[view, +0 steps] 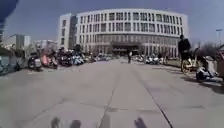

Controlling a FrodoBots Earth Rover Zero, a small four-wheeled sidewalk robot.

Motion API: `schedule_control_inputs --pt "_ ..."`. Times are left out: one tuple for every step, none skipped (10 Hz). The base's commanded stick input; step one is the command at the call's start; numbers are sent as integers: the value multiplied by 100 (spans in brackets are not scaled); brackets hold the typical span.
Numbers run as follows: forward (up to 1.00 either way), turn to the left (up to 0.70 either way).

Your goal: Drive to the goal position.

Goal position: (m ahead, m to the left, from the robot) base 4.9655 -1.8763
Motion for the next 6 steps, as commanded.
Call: schedule_control_inputs --pt "100 -2" --pt "100 -8" --pt "100 -21" --pt "100 -40" --pt "100 -40" --pt "100 -28"
